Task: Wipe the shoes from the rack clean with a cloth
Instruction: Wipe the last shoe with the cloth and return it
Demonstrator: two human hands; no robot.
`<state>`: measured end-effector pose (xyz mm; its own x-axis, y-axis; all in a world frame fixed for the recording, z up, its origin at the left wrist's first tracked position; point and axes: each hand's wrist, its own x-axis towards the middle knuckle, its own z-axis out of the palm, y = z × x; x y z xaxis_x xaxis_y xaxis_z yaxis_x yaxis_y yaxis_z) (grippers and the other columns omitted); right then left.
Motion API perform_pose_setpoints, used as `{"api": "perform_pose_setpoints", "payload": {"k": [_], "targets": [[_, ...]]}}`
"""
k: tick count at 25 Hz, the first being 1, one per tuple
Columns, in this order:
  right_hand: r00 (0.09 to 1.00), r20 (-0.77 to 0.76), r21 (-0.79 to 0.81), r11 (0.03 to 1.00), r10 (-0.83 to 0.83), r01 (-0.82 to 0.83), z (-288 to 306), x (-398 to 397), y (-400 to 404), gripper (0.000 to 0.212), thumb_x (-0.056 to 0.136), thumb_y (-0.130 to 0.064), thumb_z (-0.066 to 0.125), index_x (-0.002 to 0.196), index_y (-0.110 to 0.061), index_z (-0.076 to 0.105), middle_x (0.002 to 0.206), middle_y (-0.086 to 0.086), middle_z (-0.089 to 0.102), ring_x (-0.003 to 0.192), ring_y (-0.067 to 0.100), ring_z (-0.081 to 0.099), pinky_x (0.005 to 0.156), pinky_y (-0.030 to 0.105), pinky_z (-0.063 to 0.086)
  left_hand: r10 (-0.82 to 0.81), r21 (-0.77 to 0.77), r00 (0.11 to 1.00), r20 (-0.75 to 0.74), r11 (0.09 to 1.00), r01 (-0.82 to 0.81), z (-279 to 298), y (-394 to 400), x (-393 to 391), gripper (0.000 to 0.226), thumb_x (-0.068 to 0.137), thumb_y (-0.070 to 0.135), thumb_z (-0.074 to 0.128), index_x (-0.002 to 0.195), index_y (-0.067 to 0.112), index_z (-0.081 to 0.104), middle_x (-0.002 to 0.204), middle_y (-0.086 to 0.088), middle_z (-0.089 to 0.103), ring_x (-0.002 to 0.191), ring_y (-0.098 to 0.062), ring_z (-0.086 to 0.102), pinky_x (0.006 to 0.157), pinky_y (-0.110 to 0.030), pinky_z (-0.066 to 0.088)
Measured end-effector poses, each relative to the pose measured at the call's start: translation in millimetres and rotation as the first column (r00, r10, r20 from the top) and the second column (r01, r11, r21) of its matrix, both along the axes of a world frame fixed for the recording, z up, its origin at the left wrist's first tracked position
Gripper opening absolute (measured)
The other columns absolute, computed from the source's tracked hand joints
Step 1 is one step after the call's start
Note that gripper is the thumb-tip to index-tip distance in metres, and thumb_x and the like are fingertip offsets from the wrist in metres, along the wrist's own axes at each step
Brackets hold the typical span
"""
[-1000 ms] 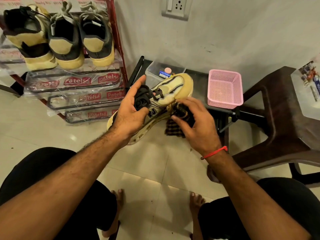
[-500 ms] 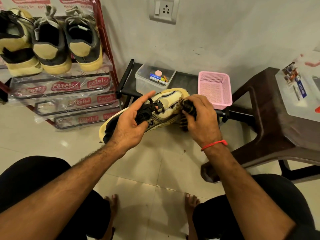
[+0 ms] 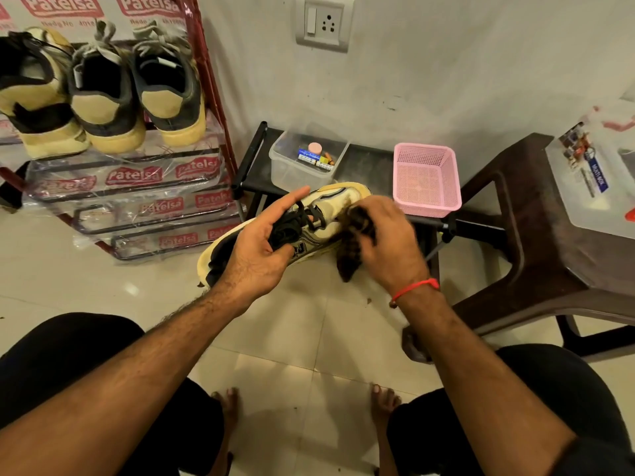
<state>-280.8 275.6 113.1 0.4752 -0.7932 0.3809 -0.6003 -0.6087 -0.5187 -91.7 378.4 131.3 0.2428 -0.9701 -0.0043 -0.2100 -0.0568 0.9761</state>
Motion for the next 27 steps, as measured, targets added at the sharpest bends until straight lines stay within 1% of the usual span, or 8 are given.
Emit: {"api": "perform_pose_setpoints", "payload": {"k": [2,6,10,13,16,18,23,27], "targets": [[0.978,0.129,0.060,0.986,-0.165,0.158,3.0,-11.7,-15.1,0.029,0.085,0.000,0.069,0.113,-0.006,0.065,0.111,0.008,0.060,0.104,0.017,0.053,0.099,0.026,0.044,0.000,-0.002,1.000,0.006,1.000,0.000,-0.1,0.8,-0.2,0.089,0.083,-0.025,0.053,0.149,0.035,0.049,0.142,0.013,0.059,0.132,-0.001,0.054,0.106,-0.035,0.053],[0.914,0.259,0.164,0.947,-0.313,0.277,7.1,-16.3,-10.1,0.031,0.090,-0.013,0.071,0.121,-0.008,0.064,0.111,-0.004,0.056,0.103,0.003,0.049,0.089,-0.003,0.034,0.077,-0.001,0.994,-0.073,0.997,-0.077,6.1,-0.5,-0.3,0.086,0.084,-0.024,0.054,0.145,0.038,0.053,0.132,0.021,0.060,0.123,0.004,0.059,0.097,-0.028,0.057],[0.947,0.272,0.115,0.983,-0.168,0.141,9.9,-6.5,2.4,0.026,0.086,-0.010,0.073,0.111,-0.008,0.066,0.107,0.002,0.060,0.099,0.007,0.053,0.090,0.017,0.047,0.176,0.052,0.938,-0.299,0.984,-0.168,7.0,-4.8,-0.5,0.088,0.079,-0.031,0.049,0.138,0.033,0.060,0.132,0.007,0.063,0.115,-0.005,0.066,0.080,-0.021,0.059],[0.983,0.120,0.110,0.982,0.142,-0.155,-5.5,22.8,50.8,0.029,0.080,-0.011,0.073,0.108,-0.009,0.067,0.106,0.004,0.060,0.097,0.014,0.056,0.090,0.031,0.051,0.261,0.112,0.798,-0.543,0.964,-0.240,4.3,-9.4,8.8,0.086,0.074,-0.030,0.046,0.135,0.027,0.064,0.130,-0.008,0.069,0.114,-0.021,0.070,0.079,-0.030,0.061],[0.947,0.000,0.172,0.933,0.321,-0.316,-12.8,35.8,75.4,0.037,0.082,-0.018,0.069,0.118,-0.009,0.064,0.116,0.006,0.056,0.104,0.022,0.057,0.094,0.035,0.053,0.314,0.174,0.742,-0.592,0.949,-0.264,5.1,-11.5,15.8,0.083,0.074,-0.027,0.045,0.135,0.026,0.064,0.126,-0.011,0.071,0.114,-0.028,0.069,0.084,-0.039,0.061],[0.968,0.014,0.106,0.963,0.249,-0.249,-6.9,30.7,58.2,0.039,0.078,-0.013,0.071,0.117,-0.008,0.065,0.117,0.008,0.056,0.106,0.024,0.058,0.098,0.035,0.051,0.312,0.207,0.700,-0.642,0.950,-0.233,8.5,-11.0,16.4,0.080,0.077,-0.026,0.041,0.136,0.025,0.063,0.122,-0.015,0.072,0.108,-0.032,0.072,0.080,-0.042,0.062],[0.977,0.171,0.018,0.992,-0.123,0.122,10.7,10.6,15.2,0.031,0.084,-0.009,0.073,0.115,-0.007,0.066,0.117,0.011,0.055,0.104,0.008,0.050,0.100,0.007,0.037,0.271,0.275,0.656,-0.704,0.956,-0.099,10.8,-8.1,4.4,0.076,0.082,-0.024,0.037,0.136,0.024,0.062,0.120,-0.023,0.070,0.099,-0.036,0.073,0.071,-0.044,0.064],[0.989,0.131,0.070,0.995,0.062,-0.072,9.1,18.7,41.0,0.030,0.083,-0.008,0.074,0.112,-0.009,0.065,0.116,0.006,0.056,0.107,0.012,0.054,0.100,0.027,0.049,0.285,0.288,0.684,-0.671,0.951,-0.113,4.6,-4.5,-2.1,0.070,0.085,-0.021,0.040,0.135,0.023,0.062,0.114,-0.021,0.073,0.092,-0.031,0.073,0.073,-0.041,0.064]]}}
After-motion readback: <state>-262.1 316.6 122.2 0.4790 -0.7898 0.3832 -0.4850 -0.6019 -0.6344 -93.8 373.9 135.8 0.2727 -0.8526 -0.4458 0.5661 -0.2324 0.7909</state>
